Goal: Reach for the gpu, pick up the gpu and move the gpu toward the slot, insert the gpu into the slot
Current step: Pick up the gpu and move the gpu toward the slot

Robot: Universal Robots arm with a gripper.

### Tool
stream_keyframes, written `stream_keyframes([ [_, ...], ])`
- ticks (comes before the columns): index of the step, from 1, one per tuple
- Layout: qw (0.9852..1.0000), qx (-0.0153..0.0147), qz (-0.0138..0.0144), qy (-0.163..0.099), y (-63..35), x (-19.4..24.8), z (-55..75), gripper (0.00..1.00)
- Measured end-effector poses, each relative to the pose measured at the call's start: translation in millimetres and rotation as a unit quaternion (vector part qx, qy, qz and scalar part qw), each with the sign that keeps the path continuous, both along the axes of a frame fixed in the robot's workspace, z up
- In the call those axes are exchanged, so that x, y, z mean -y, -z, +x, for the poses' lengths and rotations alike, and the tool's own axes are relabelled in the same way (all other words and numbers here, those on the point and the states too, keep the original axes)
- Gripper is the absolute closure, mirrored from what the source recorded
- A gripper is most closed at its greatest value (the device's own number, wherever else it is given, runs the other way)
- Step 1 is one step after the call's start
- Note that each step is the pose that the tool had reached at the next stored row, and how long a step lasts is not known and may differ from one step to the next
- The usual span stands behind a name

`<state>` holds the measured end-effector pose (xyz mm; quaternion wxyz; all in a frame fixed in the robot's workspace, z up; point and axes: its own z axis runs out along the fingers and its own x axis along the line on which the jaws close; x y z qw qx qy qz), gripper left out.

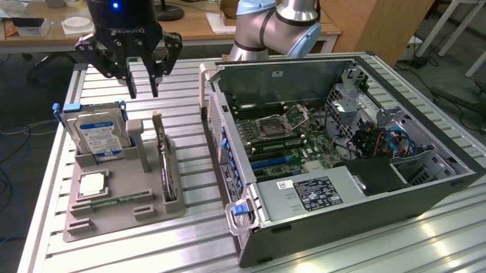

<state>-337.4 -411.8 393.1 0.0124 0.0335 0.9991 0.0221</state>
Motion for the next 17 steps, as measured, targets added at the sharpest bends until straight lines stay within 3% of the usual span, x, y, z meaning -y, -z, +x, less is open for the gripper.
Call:
stream_keyframes([
  [5,0.9999,-0.0021,-0.0011,-0.013,1.0,2.0,0.0,0.53],
  [6,0.9999,-0.0029,-0.002,-0.013,9.6,8.7,0.1,0.53],
  [7,0.9999,-0.0029,-0.002,-0.013,10.6,9.4,0.1,0.53],
  [17,0.9999,-0.0039,-0.0022,-0.013,20.4,10.0,0.2,0.53],
])
